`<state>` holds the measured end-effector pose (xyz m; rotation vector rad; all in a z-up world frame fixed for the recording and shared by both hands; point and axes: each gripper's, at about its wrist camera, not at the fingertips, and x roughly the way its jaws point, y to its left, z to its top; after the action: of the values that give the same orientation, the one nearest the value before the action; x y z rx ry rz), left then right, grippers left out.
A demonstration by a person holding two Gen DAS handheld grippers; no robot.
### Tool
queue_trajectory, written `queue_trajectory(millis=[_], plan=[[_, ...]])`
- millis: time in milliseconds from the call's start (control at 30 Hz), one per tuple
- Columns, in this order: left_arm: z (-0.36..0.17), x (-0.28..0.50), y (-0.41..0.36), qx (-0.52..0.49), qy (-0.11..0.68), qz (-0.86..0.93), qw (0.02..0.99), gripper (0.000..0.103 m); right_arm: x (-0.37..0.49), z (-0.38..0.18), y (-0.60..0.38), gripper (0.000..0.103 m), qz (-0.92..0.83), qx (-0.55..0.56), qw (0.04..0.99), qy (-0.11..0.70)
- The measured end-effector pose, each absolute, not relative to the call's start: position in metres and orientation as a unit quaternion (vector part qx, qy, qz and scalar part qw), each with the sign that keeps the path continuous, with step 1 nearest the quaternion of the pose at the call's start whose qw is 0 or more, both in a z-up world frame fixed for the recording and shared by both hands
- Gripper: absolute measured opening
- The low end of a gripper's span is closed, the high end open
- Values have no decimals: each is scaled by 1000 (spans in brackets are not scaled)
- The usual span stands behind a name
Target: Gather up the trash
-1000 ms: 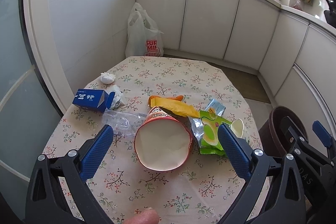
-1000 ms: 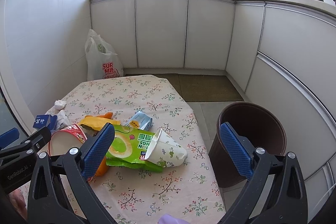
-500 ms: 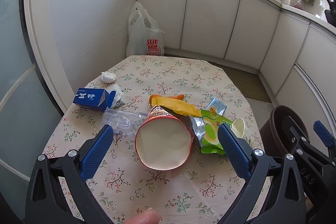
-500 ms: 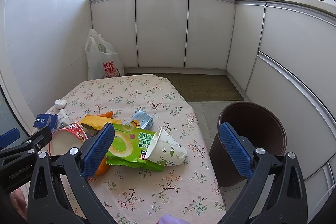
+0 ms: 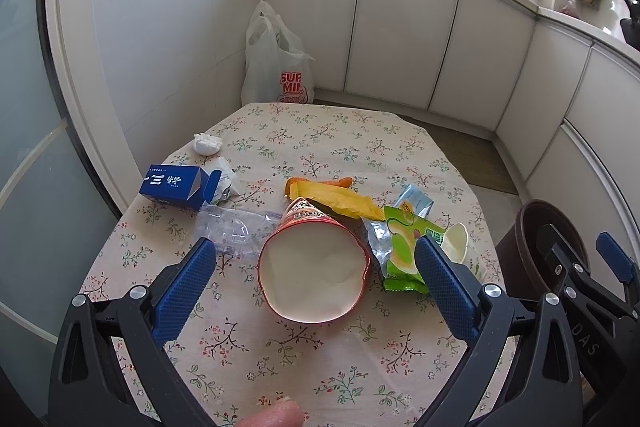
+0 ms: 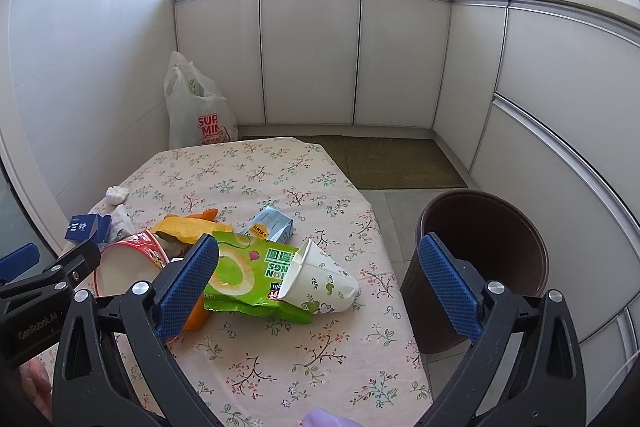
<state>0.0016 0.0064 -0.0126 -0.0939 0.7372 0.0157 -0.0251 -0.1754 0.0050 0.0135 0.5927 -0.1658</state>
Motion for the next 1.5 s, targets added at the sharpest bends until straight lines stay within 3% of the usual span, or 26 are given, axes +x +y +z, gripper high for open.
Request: queue_trajectory(millis=[1233,1500], plan=[[-16,5,11,-49,374,13,926,97,-22,-1,-172,96,-78,1,948,309],[-14,10,20,-66,380,18,922,97,-1,-21,-177,96,-51,57,916,394]])
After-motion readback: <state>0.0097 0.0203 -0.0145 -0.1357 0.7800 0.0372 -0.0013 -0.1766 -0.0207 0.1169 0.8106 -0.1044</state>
